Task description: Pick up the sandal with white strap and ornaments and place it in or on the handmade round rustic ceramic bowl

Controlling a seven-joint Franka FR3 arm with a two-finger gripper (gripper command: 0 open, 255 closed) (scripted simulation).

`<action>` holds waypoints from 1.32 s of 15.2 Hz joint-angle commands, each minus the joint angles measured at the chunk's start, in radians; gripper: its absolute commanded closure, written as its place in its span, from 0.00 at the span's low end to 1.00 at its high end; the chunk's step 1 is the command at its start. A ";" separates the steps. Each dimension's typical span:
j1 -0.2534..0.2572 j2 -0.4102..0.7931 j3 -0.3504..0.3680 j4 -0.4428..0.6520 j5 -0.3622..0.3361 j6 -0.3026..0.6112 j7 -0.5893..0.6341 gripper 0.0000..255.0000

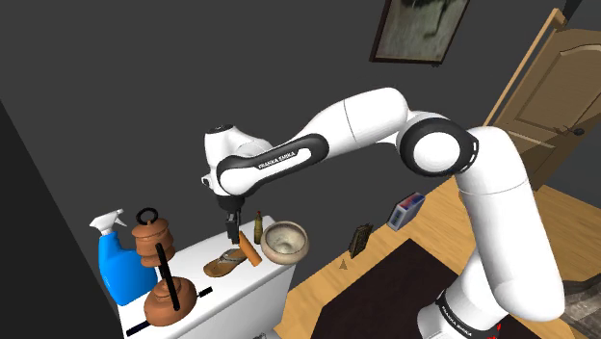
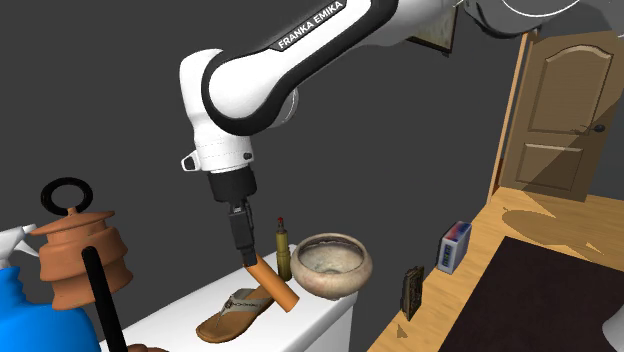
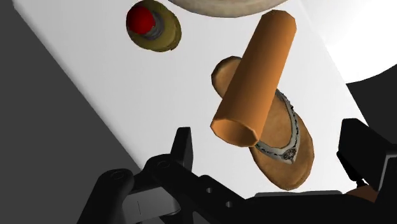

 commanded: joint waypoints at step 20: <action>0.076 0.205 0.007 0.144 -0.050 0.031 -0.053 0.00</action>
